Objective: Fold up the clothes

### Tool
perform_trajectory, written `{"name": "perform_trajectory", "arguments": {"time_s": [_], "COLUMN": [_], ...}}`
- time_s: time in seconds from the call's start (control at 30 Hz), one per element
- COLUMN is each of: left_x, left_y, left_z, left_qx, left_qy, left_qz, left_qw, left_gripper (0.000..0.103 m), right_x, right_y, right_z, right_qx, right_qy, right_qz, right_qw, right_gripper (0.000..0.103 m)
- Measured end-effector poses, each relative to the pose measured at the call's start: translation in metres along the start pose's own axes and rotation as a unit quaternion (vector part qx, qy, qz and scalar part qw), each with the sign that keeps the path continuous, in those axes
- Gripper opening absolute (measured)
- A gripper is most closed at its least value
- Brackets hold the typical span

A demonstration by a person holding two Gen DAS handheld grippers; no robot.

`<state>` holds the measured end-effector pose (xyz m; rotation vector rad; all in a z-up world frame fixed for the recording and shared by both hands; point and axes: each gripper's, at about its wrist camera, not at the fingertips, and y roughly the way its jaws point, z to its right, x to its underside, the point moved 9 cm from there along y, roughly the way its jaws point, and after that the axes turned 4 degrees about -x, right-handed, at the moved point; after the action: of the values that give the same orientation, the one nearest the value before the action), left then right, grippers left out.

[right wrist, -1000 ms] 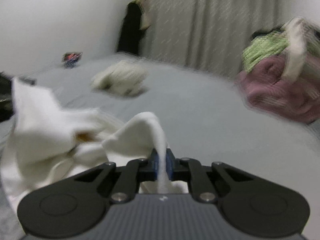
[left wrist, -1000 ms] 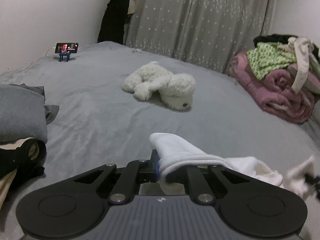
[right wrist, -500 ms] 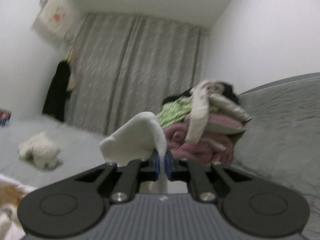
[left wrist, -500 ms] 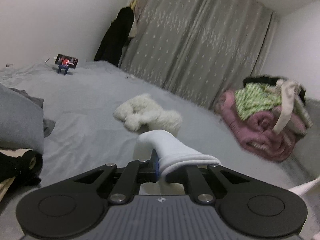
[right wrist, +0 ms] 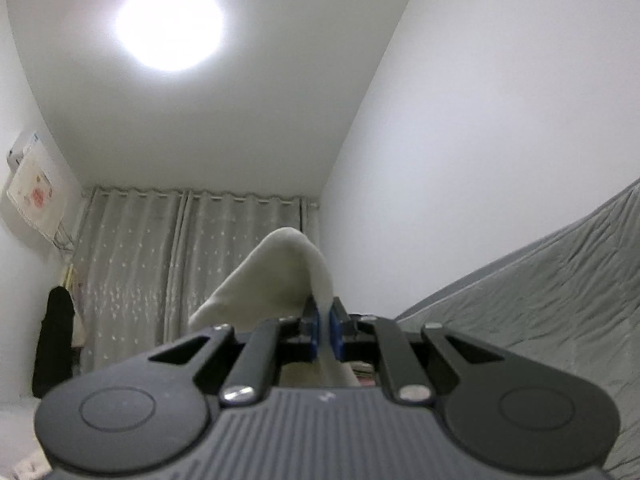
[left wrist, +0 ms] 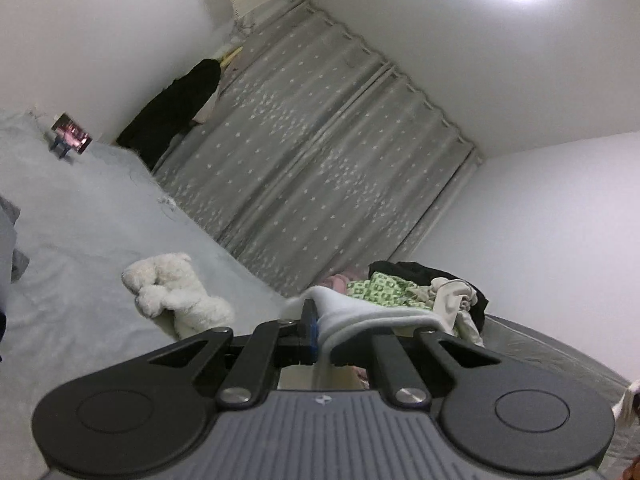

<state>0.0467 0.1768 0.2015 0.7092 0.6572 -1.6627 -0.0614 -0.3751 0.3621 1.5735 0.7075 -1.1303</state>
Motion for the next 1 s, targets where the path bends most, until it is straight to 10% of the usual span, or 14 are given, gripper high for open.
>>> {"name": "perform_trajectory", "arguments": {"time_s": [0.23,0.33,0.5,0.57,0.67,0.8,0.87,1.0], "left_x": [0.053,0.063,0.052,0.061,0.104,0.131,0.141,0.129], "left_y": [0.072,0.089,0.088,0.102,0.137,0.147,0.149,0.137], "left_z": [-0.054,-0.06,-0.034,-0.045,-0.089,-0.108,-0.117,-0.123], "left_qx": [-0.125,-0.125,-0.073,-0.117,-0.2,-0.241,-0.258,-0.258], "left_qy": [0.026,0.016,0.049,0.071,0.069,0.098,0.11,0.089], "left_qz": [-0.088,-0.104,-0.034,-0.045,-0.151,-0.214,-0.242,-0.24], "left_qw": [0.988,0.9866,0.9955,0.9895,0.9657,0.9416,0.9287,0.9317], "left_gripper": [0.005,0.005,0.005,0.008,0.02,0.032,0.046,0.066], "right_x": [0.145,0.192,0.135,0.157,0.217,0.341,0.35,0.326], "right_y": [0.064,0.071,0.041,0.044,0.052,0.049,0.045,0.029], "right_z": [0.002,0.006,-0.003,-0.004,-0.002,0.008,0.0,-0.025], "right_qx": [-0.007,-0.005,0.012,0.017,0.021,0.04,0.023,-0.004], "right_qy": [-0.03,-0.007,-0.005,-0.032,-0.068,-0.097,-0.072,-0.082], "right_qz": [-0.197,-0.247,-0.081,-0.113,-0.213,-0.432,-0.45,-0.434], "right_qw": [0.98,0.969,0.997,0.993,0.974,0.896,0.89,0.897], "right_gripper": [0.007,0.007,0.007,0.007,0.007,0.008,0.011,0.029]}}
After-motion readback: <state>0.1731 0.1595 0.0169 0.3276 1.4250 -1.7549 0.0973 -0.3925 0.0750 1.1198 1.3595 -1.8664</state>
